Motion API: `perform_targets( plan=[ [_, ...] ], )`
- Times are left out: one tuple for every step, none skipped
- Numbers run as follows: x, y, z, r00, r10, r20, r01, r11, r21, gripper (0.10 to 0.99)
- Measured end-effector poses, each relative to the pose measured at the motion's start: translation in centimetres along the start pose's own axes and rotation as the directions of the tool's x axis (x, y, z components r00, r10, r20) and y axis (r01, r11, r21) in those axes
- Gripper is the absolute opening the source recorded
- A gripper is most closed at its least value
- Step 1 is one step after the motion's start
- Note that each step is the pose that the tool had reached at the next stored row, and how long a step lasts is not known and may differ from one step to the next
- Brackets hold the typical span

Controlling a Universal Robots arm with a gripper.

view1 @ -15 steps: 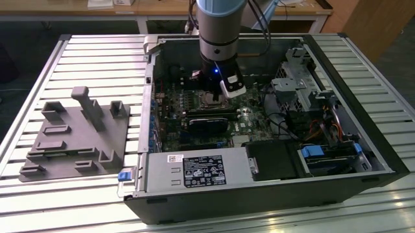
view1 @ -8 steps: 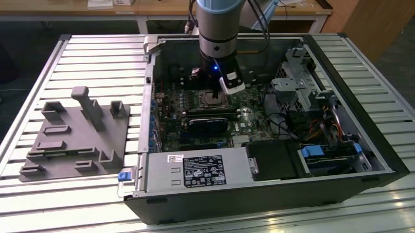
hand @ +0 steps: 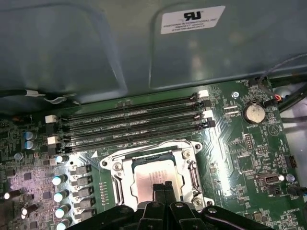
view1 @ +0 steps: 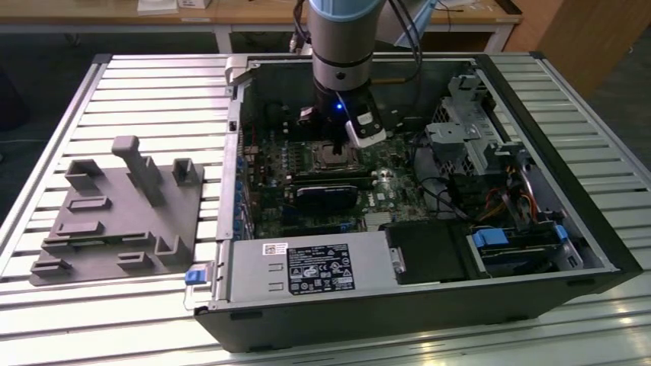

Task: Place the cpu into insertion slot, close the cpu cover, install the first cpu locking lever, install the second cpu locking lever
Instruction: 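Install the second cpu locking lever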

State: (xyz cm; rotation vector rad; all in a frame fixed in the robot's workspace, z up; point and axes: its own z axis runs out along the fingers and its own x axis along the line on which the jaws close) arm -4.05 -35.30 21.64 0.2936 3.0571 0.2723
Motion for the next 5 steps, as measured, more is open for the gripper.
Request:
perform_targets(
  plan=[
    [0.0, 0.0, 0.0, 1.0, 0.0, 0.0, 0.0, 1.0, 0.0, 0.106],
    [0.0, 0.0, 0.0, 1.0, -0.001, -0.0002, 0.001, 1.0, 0.0, 0.106],
    [0.0, 0.0, 0.0, 1.0, -0.002, -0.0004, 0.002, 1.0, 0.0, 0.106],
    [0.0, 0.0, 0.0, 1.0, -0.002, -0.0004, 0.002, 1.0, 0.0, 0.106],
    [0.0, 0.0, 0.0, 1.0, -0.002, -0.0004, 0.002, 1.0, 0.0, 0.106]
  ],
)
